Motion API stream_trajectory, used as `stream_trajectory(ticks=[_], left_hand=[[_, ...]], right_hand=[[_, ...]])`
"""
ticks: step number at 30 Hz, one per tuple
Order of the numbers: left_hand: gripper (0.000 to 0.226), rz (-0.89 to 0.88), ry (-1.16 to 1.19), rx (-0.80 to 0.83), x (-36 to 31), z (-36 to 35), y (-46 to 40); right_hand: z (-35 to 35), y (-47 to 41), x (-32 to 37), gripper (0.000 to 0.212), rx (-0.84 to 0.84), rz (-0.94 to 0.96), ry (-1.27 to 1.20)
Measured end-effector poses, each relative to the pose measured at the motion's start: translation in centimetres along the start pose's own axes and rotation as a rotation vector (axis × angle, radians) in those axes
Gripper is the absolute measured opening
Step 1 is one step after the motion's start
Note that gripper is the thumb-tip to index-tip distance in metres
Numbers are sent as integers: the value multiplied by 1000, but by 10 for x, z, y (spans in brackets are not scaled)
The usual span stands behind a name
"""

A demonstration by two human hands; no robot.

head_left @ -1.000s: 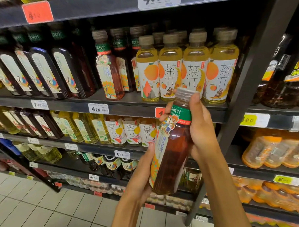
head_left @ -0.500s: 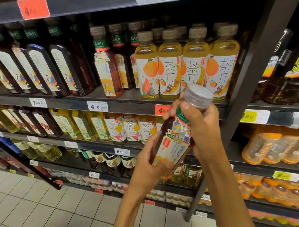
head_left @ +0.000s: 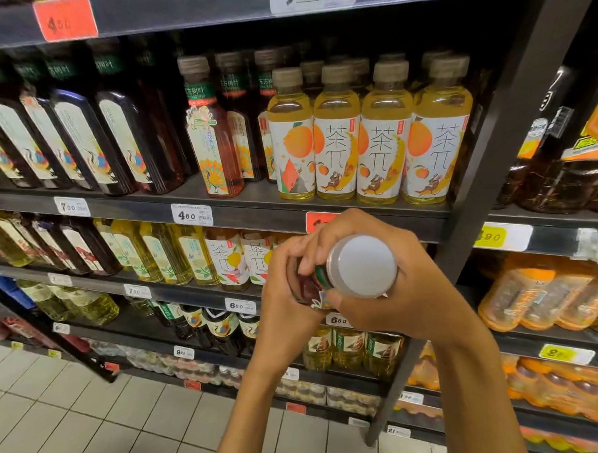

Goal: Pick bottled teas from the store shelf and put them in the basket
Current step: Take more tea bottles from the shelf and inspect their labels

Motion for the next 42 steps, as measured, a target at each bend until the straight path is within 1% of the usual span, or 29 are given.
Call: stream_trajectory(ticks=[2, 4, 5, 7, 9, 10, 12, 13, 14, 15, 16, 17, 18, 19, 21, 22, 23, 25, 26, 27, 29, 31, 33, 35, 37, 39, 40, 42], left_hand=[[71, 3, -25, -7, -3, 5, -1], [80, -8, -50, 42, -7, 8, 0], [82, 8, -60, 81, -6, 9, 2], [80, 97, -11, 163, -3, 9, 7], [73, 152, 62, 228, -3, 8, 13], [67, 167, 89, 260, -3, 7, 16], [56, 200, 134, 334, -3, 5, 21], [54, 235, 171, 364, 0, 4, 25], [58, 294, 208, 372, 6, 4, 29], [70, 374, 237, 352, 15, 4, 33], [82, 446, 245, 323, 23, 5, 37], [91, 483, 233, 306, 28, 6, 39], [92, 484, 214, 307, 30, 5, 40], [86, 456, 198, 326, 29, 4, 39], [63, 358, 175, 349, 14, 3, 33], [56, 312, 162, 337, 6, 4, 28], [55, 272, 148, 317, 1, 5, 24], [67, 227, 100, 258, 0, 2, 20], [73, 239, 75, 224, 1, 0, 19], [73, 248, 69, 186, 3, -2, 20], [65, 272, 103, 131, 4, -4, 22], [65, 352, 134, 105, 10, -2, 24], [68, 455, 187, 121, 16, -1, 27], [77, 546, 254, 176, 19, -4, 31], [76, 558, 340, 239, 14, -11, 32], [75, 555, 384, 262, 8, -14, 32], [76, 561, 394, 265, 8, -14, 31], [73, 541, 359, 252, 7, -10, 26]], right_hand=[[1, -1, 0, 38, -3, -6, -48], [4, -2, -1, 30, -57, -49, -146], [7, -2, -3, 25, -111, -78, -202], [14, -2, -9, 17, -270, -134, -284], [24, 0, -20, 8, -426, -185, -304], [28, 1, -25, 8, -480, -203, -307], [30, 0, -31, 18, -514, -236, -343], [28, 0, -33, 29, -509, -254, -365], [25, -1, -37, 41, -497, -274, -393], [22, -1, -40, 48, -486, -292, -430], [18, -1, -42, 51, -488, -307, -466], [15, 0, -44, 50, -501, -319, -496], [13, 1, -46, 47, -526, -331, -518], [12, 2, -49, 41, -558, -341, -527], [12, 4, -51, 29, -624, -350, -515], [13, 5, -51, 25, -653, -350, -498], [13, 5, -52, 24, -678, -354, -471], [12, 4, -53, 27, -708, -365, -408], [12, 4, -53, 29, -709, -368, -385], [11, 2, -52, 32, -699, -371, -372], [10, 0, -52, 37, -666, -387, -370], [13, -2, -52, 38, -636, -389, -378], [17, -4, -52, 31, -633, -359, -395], [19, -9, -52, 36, -612, -342, -453], [14, -18, -52, 46, -497, -348, -548], [6, -25, -50, 42, -380, -388, -635], [5, -27, -50, 37, -370, -411, -640], [7, -29, -53, 31, -412, -439, -612]])
Point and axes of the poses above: each hand's wrist, its own y-axis away from the middle knuckle, its own z-axis out of the back of the hand, x = y × z, the point moved 6 cm from there along -y, towards the middle knuckle, and after that the axes turned 8 degrees about -x, right-handed, at the moved point
